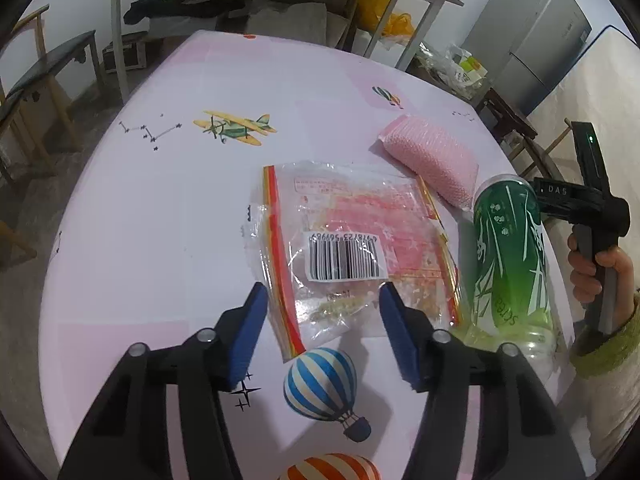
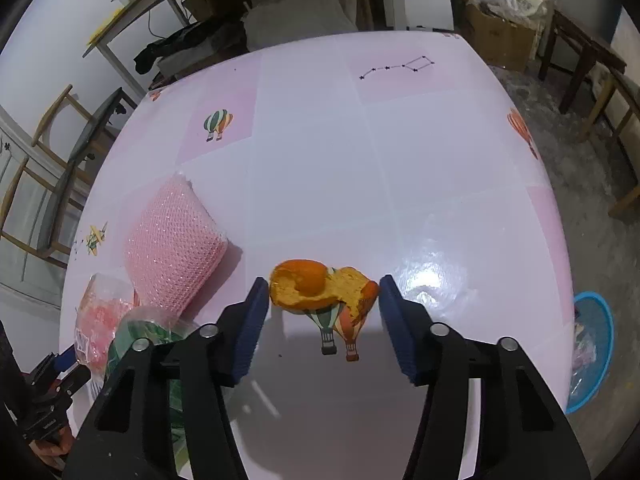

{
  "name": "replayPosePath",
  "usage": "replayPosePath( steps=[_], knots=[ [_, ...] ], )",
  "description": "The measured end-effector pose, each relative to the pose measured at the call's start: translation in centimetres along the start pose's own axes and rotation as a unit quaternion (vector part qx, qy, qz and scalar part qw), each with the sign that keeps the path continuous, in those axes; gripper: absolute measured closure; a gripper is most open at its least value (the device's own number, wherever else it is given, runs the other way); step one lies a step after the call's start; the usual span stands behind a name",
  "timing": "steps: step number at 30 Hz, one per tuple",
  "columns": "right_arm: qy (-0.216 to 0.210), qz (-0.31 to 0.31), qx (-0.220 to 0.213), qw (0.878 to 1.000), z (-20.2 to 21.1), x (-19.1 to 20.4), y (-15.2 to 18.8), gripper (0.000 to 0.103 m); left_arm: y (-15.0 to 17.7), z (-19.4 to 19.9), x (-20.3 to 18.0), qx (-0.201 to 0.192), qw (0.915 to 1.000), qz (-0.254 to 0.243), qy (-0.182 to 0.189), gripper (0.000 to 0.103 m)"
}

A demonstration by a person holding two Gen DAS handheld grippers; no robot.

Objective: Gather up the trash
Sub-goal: 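Grasp the barcode zip bag with the left tool while the right tool grasps the orange peel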

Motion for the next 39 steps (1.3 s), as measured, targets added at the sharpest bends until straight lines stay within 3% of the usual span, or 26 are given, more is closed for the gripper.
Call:
replayPosePath(
  steps=[1,2,4,7,12,15,17,20,39],
  knots=[
    [-0.001,-0.001,-0.001,1.0,0.0,-0.1,0.0,0.053,0.1,0.0,0.1,0.0,1.0,0.005,0.001,0.055],
    [-0.003,-0.003,0.0,1.0,0.1,-0.1,0.1,0.056,0.1,0.0,0.3,0.0,1.0,0.008,-0.002,0.073],
    [-0.009,-0.008,0.0,1.0,0.1,-0.2,0.1,0.058,0.2,0.2,0.5,-0.003,0.9998,0.017,0.008,0.074],
    [-0.015,-0.017,0.001,1.0,0.2,-0.6,0.1,0.063,0.2,0.3,0.6,-0.002,0.9998,0.021,0.008,0.096],
    [-0.026,-0.03,0.002,0.999,0.3,-1.1,0.3,0.071,0.4,0.5,0.6,-0.011,0.9995,0.026,0.017,0.098],
    [-0.035,-0.039,0.001,0.999,0.5,-1.4,0.5,0.08,0.2,1.0,0.6,-0.024,0.9988,0.029,0.033,0.1],
    [-0.039,-0.042,0.0,0.998,0.7,-1.6,0.5,0.093,0.0,1.5,0.5,-0.034,0.9983,0.027,0.04,0.101],
    [-0.045,-0.047,-0.002,0.998,0.9,-1.9,0.7,0.097,-0.2,2.6,0.2,-0.054,0.9972,0.026,0.044,0.102],
    [-0.058,-0.054,-0.041,0.996,4.0,-2.7,1.2,0.1,-0.7,9.6,0.0,-0.168,0.9849,0.021,0.038,0.102]
  ],
)
Point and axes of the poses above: each gripper's, at about its wrist camera, not at the fingertips, and z roughly against the way its jaws point, x to its left, y to its underside, the point moved 8 cm from there along -z, roughly the way its jaws point, and after that the axes turned 8 degrees about x, right-handed, at the moved point
